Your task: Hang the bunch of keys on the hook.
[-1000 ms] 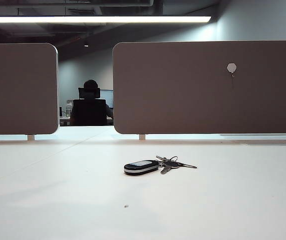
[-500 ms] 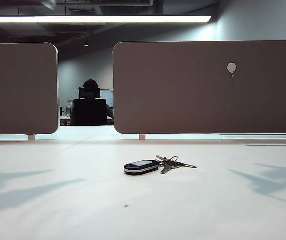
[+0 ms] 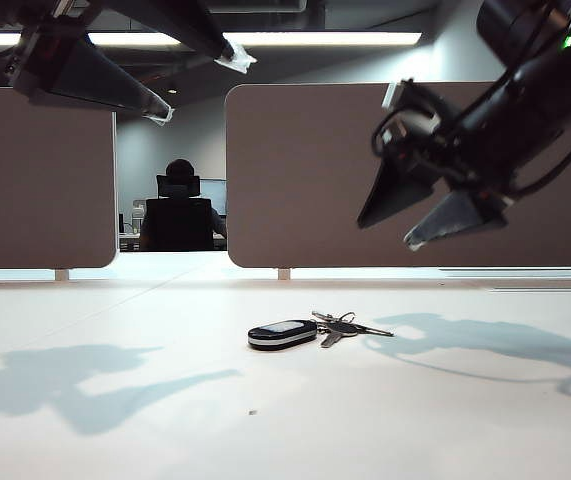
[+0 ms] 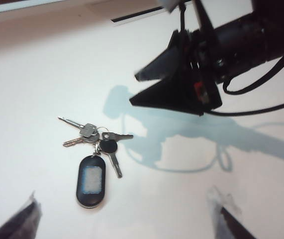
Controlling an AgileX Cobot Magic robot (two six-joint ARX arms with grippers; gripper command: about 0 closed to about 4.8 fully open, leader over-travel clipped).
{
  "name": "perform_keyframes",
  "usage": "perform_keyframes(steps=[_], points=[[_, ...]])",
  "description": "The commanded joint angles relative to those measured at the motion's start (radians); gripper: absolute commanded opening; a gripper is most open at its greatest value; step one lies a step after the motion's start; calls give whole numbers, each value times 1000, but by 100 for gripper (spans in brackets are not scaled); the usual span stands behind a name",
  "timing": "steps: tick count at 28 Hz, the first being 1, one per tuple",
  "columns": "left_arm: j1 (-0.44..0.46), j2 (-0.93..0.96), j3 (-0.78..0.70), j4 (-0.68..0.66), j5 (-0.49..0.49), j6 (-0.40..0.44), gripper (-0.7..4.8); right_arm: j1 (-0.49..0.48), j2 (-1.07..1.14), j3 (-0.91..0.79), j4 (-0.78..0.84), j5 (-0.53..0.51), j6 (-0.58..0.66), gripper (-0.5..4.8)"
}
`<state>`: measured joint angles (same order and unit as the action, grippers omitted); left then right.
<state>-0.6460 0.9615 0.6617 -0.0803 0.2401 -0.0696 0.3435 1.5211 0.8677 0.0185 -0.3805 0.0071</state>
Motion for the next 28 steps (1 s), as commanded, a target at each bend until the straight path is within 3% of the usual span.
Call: perform_keyframes(steps=[1, 8, 18, 20, 21, 23, 28], points=[[0, -3, 5, 6, -40, 13, 479, 3, 70, 5, 100, -8, 20, 372], [0, -3, 3, -24, -120, 18, 479, 34, 187, 5, 220, -6, 23, 372], [0, -3, 3, -85, -159, 18, 479, 41, 290, 3, 234, 0, 27, 362], [0, -4, 3, -87, -158, 18, 479, 41, 296, 3, 225, 0, 27, 267], [0, -3, 3, -91, -158, 18, 479, 41, 296, 3, 216, 0, 27, 161], [0, -4, 3, -102, -158, 18, 479, 41, 296, 3, 209, -8, 27, 72], [0, -4, 3, -139, -158, 18, 479, 40, 296, 3, 221, -7, 27, -6]])
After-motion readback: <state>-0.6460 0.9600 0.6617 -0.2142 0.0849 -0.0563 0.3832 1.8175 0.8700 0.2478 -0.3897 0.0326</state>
